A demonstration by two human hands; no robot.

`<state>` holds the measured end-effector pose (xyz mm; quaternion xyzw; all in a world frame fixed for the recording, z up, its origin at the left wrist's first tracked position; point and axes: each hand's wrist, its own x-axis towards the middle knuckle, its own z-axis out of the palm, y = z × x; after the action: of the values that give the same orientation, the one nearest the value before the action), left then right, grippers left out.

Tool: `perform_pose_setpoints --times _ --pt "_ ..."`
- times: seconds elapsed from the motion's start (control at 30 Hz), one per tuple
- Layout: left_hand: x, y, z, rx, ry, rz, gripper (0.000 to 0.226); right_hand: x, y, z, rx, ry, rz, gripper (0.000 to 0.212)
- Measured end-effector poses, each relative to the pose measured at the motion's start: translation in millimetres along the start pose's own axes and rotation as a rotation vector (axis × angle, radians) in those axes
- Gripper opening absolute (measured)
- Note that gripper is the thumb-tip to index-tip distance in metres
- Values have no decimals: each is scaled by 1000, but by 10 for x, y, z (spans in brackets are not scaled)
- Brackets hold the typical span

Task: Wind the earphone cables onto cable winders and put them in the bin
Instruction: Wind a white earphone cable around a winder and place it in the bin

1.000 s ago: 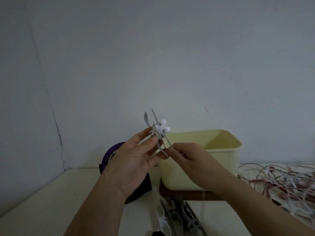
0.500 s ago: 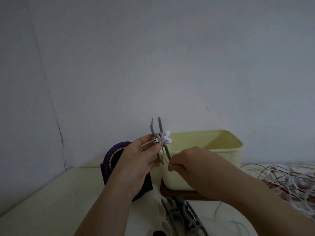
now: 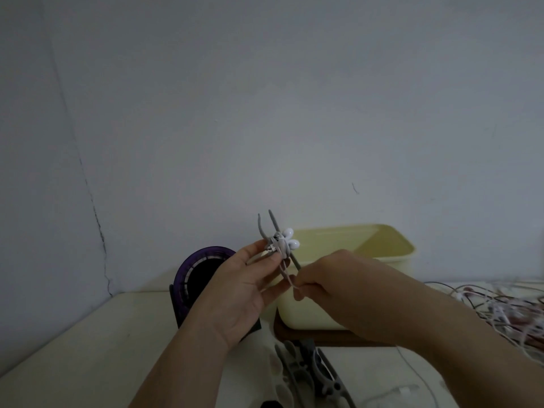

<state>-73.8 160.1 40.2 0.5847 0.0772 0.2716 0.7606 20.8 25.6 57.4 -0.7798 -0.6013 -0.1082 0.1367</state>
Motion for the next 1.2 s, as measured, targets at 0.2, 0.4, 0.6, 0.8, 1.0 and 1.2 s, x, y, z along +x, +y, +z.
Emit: perform_pose_setpoints --times 0.2,0.4,0.6,0.8,1.0,1.2 --pt "9 1 -16 -48 -6 -19 48 -40 37 -46 25 -10 46 29" --pt "-13 -4 25 44 38 24 45 -30 -57 -99 17 73 -4 26" --pt "-16 -20 74 148 81 59 23 -48 -49 -238 117 296 -24 30" --pt "-89 0 106 302 -96 104 28 -57 129 -318 218 531 -42 26" --pt "-138 10 143 513 -183 122 31 -50 303 -324 369 656 -18 15" --pt "-195 116 141 519 -272 173 33 -37 461 -296 785 602 12 37"
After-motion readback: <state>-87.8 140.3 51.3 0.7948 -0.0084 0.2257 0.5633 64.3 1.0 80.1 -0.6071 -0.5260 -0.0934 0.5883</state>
